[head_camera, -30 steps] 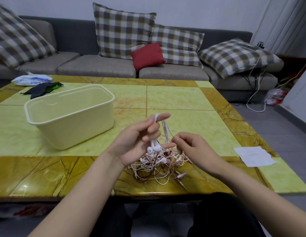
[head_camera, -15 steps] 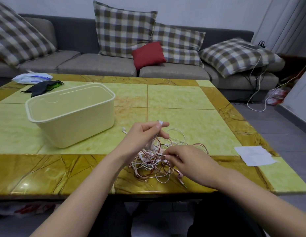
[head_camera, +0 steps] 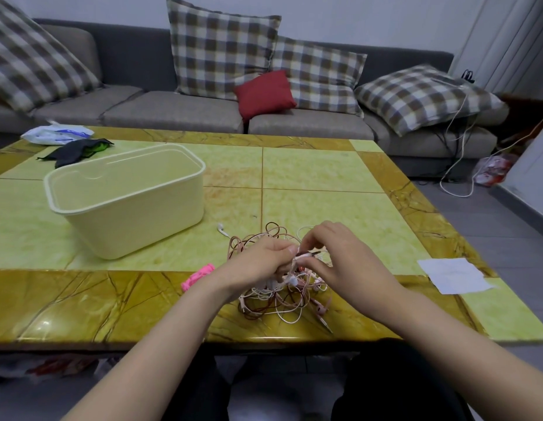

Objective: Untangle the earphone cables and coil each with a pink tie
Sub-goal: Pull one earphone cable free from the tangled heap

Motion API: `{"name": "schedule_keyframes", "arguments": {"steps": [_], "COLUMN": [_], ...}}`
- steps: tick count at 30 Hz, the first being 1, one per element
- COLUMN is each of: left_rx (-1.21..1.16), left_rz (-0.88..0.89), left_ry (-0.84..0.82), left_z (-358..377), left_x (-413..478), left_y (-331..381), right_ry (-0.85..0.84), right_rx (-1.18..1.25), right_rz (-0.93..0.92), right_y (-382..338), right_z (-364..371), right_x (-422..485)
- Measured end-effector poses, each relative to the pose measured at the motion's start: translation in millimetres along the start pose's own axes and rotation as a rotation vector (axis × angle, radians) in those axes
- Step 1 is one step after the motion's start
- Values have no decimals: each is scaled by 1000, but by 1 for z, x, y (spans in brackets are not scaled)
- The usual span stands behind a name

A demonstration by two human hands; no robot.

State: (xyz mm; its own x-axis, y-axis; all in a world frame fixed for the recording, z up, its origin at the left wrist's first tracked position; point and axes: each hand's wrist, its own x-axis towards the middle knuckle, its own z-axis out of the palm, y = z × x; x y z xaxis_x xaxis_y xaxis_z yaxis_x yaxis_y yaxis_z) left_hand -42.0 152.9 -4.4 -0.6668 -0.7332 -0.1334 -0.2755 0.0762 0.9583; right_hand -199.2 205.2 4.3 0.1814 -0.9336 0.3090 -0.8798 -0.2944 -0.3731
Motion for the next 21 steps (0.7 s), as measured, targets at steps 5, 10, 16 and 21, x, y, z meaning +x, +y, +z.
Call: {"name": "schedule_keyframes", "arguments": {"steps": [5, 10, 16, 21], "left_rx": [-36, 43, 323, 470], "left_rz": [-15, -88, -26, 0], "left_ry": [-77, -26, 50, 67], "left_z": [-2, -1, -3, -2], "left_x": [0, 0, 1, 1], "left_y": [-4, -7, -15, -18], "right_ry": [-88, -187, -210, -223], "right_rx": [-97, -58, 58, 101], "right_rz": [-57, 32, 136, 154], "right_y": [-5, -3, 6, 7], "right_z": [2, 0, -1, 4], "right_x": [3, 8, 11, 13]}}
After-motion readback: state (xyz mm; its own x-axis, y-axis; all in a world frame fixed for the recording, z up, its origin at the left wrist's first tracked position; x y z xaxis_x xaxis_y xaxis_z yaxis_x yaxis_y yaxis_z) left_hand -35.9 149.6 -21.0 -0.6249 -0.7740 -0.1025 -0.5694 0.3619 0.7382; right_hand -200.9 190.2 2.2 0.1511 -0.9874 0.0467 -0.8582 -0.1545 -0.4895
